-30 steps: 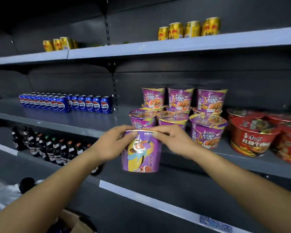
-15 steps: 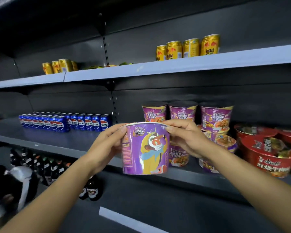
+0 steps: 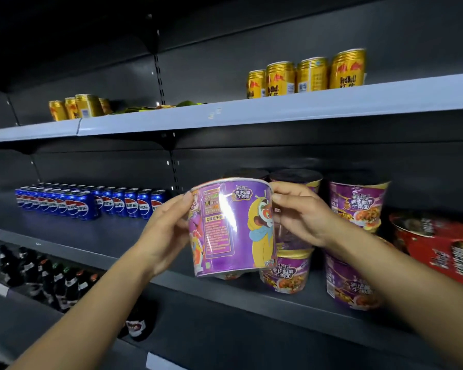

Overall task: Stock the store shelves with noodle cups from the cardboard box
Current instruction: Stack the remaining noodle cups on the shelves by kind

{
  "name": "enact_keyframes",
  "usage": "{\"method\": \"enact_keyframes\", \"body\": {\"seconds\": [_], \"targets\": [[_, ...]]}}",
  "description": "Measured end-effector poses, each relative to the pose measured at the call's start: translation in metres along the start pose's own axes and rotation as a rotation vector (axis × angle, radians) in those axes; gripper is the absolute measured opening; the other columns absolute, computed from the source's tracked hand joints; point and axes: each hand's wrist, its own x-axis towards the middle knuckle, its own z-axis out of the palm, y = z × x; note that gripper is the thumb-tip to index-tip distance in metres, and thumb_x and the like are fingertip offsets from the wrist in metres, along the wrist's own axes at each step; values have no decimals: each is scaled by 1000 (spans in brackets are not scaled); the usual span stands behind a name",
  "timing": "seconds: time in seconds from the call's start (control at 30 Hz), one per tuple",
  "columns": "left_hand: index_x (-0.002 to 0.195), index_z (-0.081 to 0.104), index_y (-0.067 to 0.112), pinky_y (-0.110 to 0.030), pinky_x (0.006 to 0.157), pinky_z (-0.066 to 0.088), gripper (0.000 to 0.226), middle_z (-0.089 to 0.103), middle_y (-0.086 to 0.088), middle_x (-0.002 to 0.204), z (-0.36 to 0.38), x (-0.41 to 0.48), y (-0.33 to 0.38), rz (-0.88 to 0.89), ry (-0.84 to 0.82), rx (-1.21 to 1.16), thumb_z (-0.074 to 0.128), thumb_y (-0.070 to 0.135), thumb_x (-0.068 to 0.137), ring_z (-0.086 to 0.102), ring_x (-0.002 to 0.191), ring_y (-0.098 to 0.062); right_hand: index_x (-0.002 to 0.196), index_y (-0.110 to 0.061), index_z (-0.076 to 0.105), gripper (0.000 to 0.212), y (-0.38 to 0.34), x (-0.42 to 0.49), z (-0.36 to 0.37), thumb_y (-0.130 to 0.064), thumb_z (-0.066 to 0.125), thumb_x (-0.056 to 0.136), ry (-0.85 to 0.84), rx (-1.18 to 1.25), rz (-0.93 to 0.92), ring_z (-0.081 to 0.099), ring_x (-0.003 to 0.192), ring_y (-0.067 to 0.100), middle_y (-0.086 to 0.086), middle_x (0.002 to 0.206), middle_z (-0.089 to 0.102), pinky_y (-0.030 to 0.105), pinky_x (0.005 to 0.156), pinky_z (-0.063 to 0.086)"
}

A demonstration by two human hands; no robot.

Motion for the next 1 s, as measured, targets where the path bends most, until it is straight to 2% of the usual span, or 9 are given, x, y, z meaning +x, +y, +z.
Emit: {"method": "enact_keyframes", "body": {"seconds": [0.07,0.17,0.23,0.33,0.4,0.5,0.7,0.87,1.0], "targets": [[93,72,19,-31,67,52,60,69,-5,79,1,5,1,31,61,97,82,62,52,65,70,-18,100,-8,64,25,-5,7,1,0,46,85,30,-144,12,66,86,7,-2,87,72,21,76,52],[90,69,11,-27,63,52,37,69,-4,76,9,13,3,111,156,262,76,41,70,65,69,-15,98,-24,67,52,-12,18,7,15,33,88,36,-521,-6,63,97,2,-11,98,71,19,85,48],[88,70,14,-24,62,54,31,72,-1,80,13,18,5,175,207,386,70,36,67,68,73,-12,109,-26,66,53,-15,24,11,10,33,90,-6,-778,-35,58,112,5,-8,115,66,23,95,46],[86,71,28,-21,66,54,32,69,2,94,12,26,3,280,275,648,71,46,60,68,83,-9,131,-20,55,40,-17,32,21,-7,41,96,-103,-1128,-68,50,121,10,-2,131,57,27,101,40],[86,70,33,-21,73,53,35,66,8,96,11,31,-1,352,325,794,69,54,57,65,88,-6,137,-20,48,41,-16,37,29,-21,47,97,-157,-1288,-94,45,125,12,0,136,53,24,102,35],[92,74,26,-18,78,49,47,64,10,94,13,36,-8,449,393,925,67,58,58,61,89,-3,135,-17,50,48,-13,44,35,-38,56,92,-172,-1352,-121,46,125,17,2,135,54,30,103,35],[99,76,22,-21,81,50,57,67,4,97,8,46,-26,407,460,993,64,61,60,63,89,-7,131,-15,55,58,-1,62,25,-40,70,81,-199,-1466,-99,49,125,20,4,135,56,33,105,37],[105,74,22,-9,79,44,50,69,5,104,2,48,-33,389,398,1058,65,53,67,60,92,-2,136,-17,51,65,12,69,7,-36,75,78,-169,-1395,-40,41,134,13,1,143,48,26,113,29],[107,73,17,-15,77,49,41,70,1,109,-8,53,-34,373,403,1118,74,40,73,62,94,-5,136,-20,50,64,17,71,-4,-31,76,78,-151,-1308,8,38,135,9,-3,144,46,21,112,26]]}}
